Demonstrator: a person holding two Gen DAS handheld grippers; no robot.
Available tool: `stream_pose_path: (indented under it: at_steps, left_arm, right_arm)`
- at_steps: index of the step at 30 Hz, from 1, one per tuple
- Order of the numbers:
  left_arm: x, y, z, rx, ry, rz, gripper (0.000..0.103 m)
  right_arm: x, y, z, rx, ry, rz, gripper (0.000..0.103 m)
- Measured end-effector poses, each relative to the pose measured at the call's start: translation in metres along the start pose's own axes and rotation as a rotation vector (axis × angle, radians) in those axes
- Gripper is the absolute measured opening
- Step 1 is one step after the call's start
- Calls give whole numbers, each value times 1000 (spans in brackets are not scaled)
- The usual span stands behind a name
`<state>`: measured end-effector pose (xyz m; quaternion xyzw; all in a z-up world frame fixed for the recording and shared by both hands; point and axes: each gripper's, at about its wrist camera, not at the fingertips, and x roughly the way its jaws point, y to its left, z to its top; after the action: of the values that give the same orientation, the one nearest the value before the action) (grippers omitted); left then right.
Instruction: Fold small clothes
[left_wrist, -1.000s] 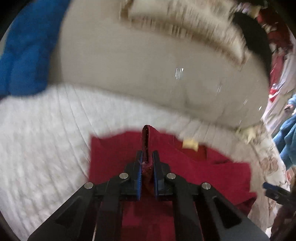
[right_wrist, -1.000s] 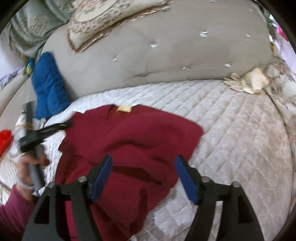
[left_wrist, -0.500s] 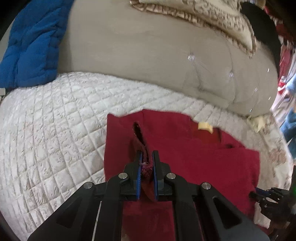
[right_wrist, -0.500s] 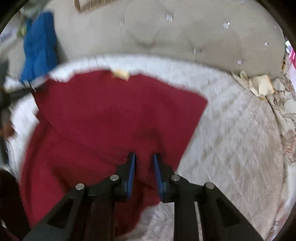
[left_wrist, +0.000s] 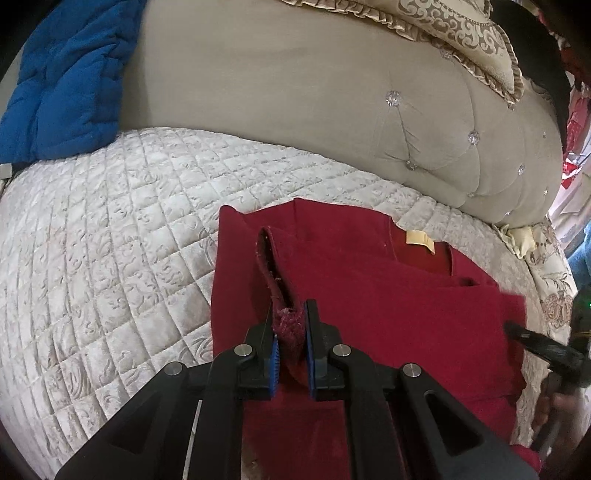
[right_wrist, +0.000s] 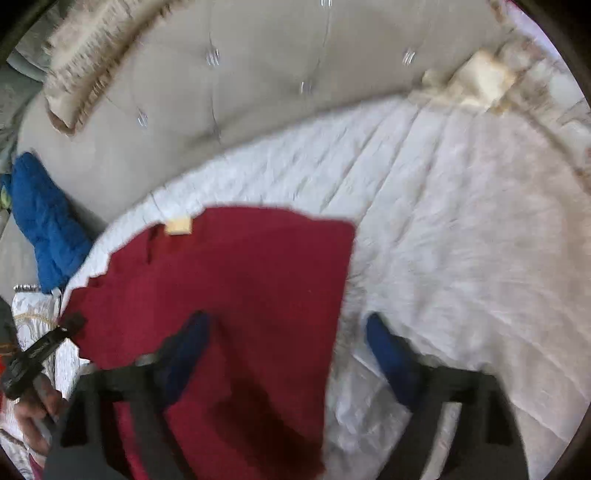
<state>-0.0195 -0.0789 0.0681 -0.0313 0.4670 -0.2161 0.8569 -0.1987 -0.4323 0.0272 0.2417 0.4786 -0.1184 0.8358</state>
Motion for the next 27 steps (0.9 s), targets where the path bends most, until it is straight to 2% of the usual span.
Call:
stream_pose_path:
  at_steps: [1,2,5,7,9,11,13,15,16,17,19,21,23,25,27]
  left_arm:
    - [-1,0,0,-3,0,-11,0]
    - [-1,1,0,-3,2,-19,0]
    - [-1,-1,0,12,7,-13,1]
    - [4,-2,-1,22,20,6,10]
    - [12,0,-2,14,56,5,13]
    - [16,2,-4,4,74,13,13]
    - [15,3,-5,2,73,18,13]
    - [11,5,-6,-1,66,19,13]
    - [8,6,-6,-5,62,15,13]
    - [4,7,-6,-12,59,10,13]
    - [-4,11,-8,-32,47,8,14]
    - [-12,14,-11,-38,32,19,14]
    - [-20,17,-20,-45,33,17,14]
    - [-26,19,-32,-60,69,-17,14]
    - [-33,19,-45,-62,92,-51,14]
  right_arm:
    - [-4,6,3,-45,-26,-26,17]
    - [-10,11,7,-79,-42,-41,10]
    - [-32,18,22,-167,-127,-140,9]
    - [-29,10,31,-154,-121,-172,9]
    - [-10,7,35,-184,-103,-254,9]
    - [9,2,31,-160,-61,-253,9]
    - [0,-6,27,-125,-86,-209,12]
    - [-15,-17,23,-33,-68,-137,35]
    - [-26,-23,18,1,-69,-126,57]
    - [-38,-25,11,12,-89,-118,63]
    - [-57,-23,-5,0,-109,-94,63]
    - [-62,-16,-19,-32,-89,-57,63]
    - [-51,-9,-30,-83,-47,-84,62]
    - [-37,-6,-38,-97,4,-129,60]
    - [-49,-6,-41,-56,-33,-105,60]
